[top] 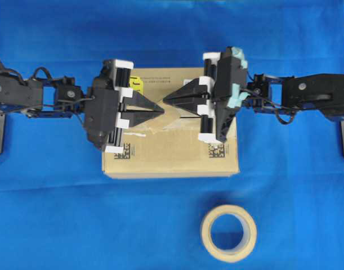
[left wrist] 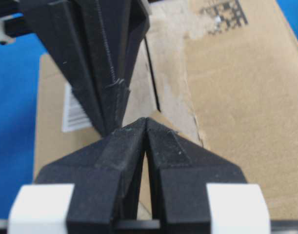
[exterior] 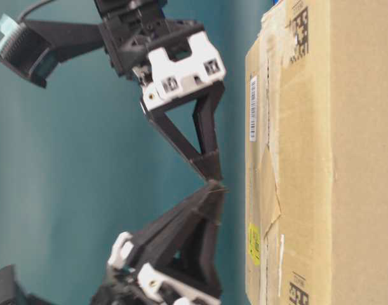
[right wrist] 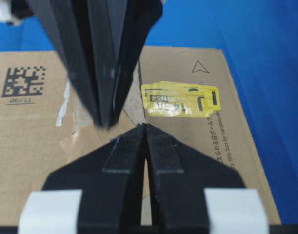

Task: Apply tape along the seams of the closed cardboard box to seal it securely.
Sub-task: 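Smooth the tape along the seam with both grippers pressing down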

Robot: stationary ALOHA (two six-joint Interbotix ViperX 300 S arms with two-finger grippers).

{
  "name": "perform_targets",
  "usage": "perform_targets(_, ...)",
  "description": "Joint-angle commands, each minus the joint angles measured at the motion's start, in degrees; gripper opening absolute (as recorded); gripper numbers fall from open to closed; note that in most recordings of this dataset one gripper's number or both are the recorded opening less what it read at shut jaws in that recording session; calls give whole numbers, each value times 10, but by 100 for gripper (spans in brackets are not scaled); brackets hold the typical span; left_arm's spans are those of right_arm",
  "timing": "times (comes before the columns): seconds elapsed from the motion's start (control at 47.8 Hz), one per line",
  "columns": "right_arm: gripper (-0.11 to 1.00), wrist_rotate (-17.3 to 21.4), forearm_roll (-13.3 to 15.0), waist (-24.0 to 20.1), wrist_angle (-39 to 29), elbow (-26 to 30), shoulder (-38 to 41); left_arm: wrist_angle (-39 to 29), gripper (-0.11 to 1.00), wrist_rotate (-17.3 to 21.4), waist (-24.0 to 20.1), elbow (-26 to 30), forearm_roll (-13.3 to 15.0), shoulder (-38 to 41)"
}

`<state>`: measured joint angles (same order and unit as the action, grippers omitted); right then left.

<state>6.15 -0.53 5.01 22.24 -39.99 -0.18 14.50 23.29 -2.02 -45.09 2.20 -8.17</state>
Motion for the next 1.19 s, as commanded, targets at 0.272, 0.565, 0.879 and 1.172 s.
perform_targets(0.272, -1, 0, 2, 1, -4, 45, 47, 25, 0, -22, -17, 7, 0, 27)
perform_targets(0.565, -1, 0, 2, -5, -5, 44, 58, 26, 0, -63, -17, 5, 1, 58)
perform_targets(0.879, -1, 4, 2, -8, -33, 35, 55, 1, 0, -76, -17, -2, 0, 52)
perform_targets(1.172, -1, 12, -1, -8, -39, 7, 38, -7, 0, -76, -24, -44, 0, 17)
